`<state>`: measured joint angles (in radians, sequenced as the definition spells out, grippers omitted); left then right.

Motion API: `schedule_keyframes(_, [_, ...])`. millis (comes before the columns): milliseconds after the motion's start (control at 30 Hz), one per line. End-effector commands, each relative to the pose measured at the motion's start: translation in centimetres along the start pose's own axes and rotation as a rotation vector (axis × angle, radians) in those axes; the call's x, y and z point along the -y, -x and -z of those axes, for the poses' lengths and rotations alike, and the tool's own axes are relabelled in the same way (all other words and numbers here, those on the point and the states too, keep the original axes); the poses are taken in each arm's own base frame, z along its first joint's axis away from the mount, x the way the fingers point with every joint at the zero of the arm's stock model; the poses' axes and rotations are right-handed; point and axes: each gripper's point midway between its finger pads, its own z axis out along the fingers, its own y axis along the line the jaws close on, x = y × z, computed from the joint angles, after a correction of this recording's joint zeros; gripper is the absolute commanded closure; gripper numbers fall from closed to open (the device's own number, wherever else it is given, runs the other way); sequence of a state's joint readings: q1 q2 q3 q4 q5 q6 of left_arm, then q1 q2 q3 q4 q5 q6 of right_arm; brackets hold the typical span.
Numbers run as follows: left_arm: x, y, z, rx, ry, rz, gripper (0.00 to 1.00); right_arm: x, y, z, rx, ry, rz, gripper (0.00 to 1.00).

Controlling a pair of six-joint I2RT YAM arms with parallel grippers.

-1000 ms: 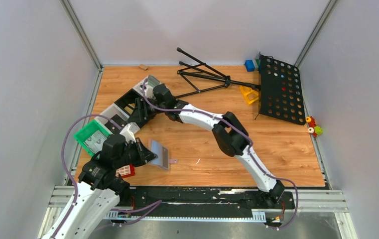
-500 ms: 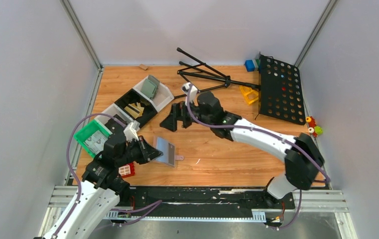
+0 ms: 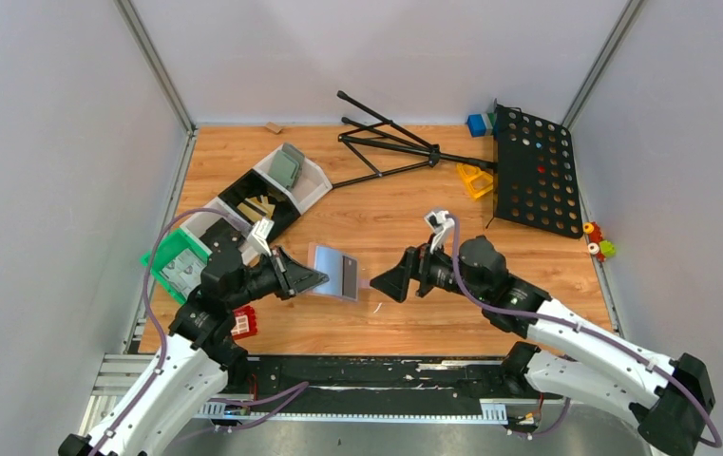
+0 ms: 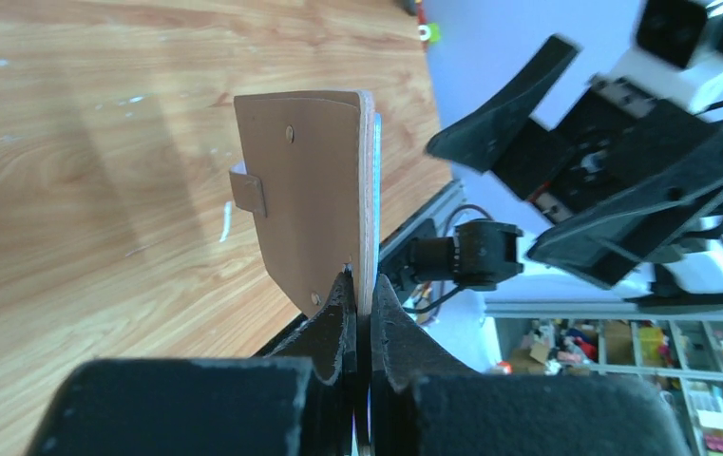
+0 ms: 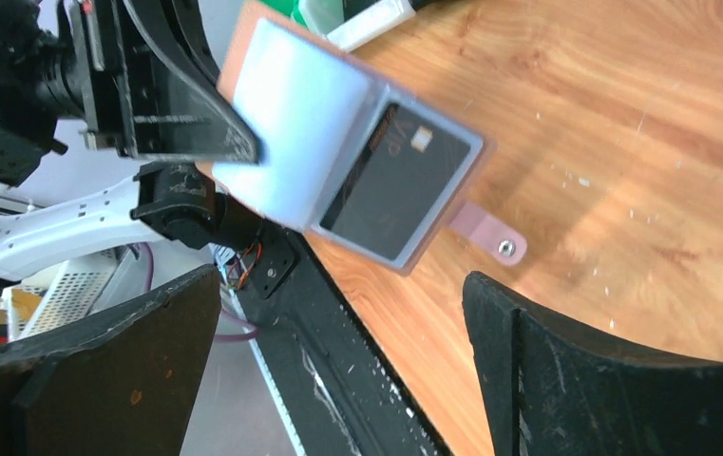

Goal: Take the credit cards out of the card holder
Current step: Remove the credit card from the card holder.

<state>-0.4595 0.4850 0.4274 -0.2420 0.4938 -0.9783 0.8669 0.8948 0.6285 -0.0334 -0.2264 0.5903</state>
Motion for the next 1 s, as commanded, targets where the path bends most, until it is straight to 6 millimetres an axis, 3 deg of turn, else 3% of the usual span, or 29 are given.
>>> schedule_keyframes(0, [5.6,2.1,0.1,0.057,-0.240,-0.037,1.00,-0.6,-0.4,1.5,0.060,0.043,-0.111,0.02])
schedule_keyframes(267, [9.8,3.9,1.3,0.122,-0.403,-0.002,1.00,-1.2,0.3,2.9,0.192,0.125,-0.321,0.02])
schedule_keyframes(467, [11.8,4.3,2.2,0.141,-0.543,0.064,1.00,-2.6,1.4,2.3,0.215,0.201,-0.425,0.02])
schedule_keyframes(967, [14.8,4.2,4.0,0.113,-0.715,0.111,1.00,-4.8,5.7,1.9,0.353,0.357,-0.573,0.11])
